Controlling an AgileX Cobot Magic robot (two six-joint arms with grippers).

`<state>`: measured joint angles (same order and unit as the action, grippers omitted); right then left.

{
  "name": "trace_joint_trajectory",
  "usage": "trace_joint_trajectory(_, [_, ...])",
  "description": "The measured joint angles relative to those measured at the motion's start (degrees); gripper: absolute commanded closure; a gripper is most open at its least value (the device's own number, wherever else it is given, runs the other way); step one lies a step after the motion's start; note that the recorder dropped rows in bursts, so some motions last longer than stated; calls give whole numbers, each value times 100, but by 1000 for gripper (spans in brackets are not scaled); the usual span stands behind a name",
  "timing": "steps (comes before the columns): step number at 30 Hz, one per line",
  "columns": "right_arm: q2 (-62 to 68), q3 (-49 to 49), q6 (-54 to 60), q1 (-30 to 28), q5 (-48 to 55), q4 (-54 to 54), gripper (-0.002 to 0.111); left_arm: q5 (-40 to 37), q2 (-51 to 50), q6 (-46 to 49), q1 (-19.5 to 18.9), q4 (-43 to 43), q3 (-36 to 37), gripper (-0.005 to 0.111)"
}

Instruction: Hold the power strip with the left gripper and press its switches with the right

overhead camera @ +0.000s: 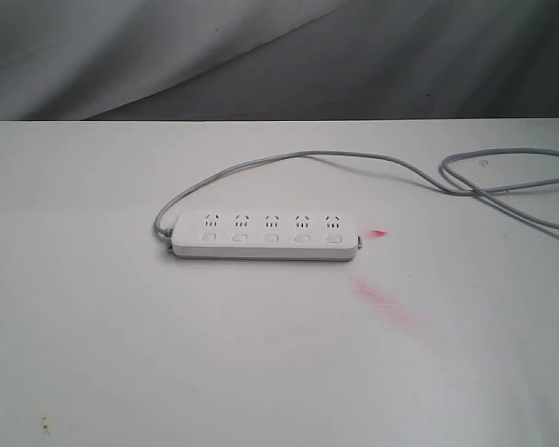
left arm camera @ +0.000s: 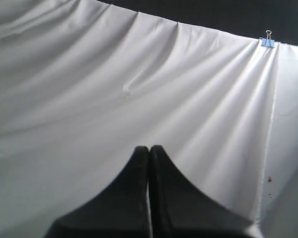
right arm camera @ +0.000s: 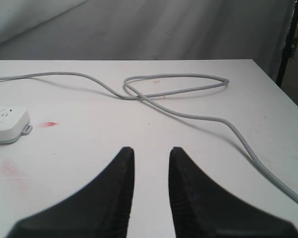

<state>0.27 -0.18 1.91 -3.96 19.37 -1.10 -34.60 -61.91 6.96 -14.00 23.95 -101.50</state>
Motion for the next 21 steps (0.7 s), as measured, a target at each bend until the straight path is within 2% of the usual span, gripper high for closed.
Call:
trace_joint_trajectory(8, [0,0,0,0,0,0,85,354,-63,114,0,-724,0,106])
trace_joint_trajectory(15, [0,0,0,0,0,0,85,6,-413,-1051,0,-636,0,106])
trace_joint_trajectory(18, [0,0,0,0,0,0,85,44,-572,-955,0,-669,0,106])
trace_joint_trajectory(21, [0,0,0,0,0,0,85,408,-743,-616,0,-1000,0,106])
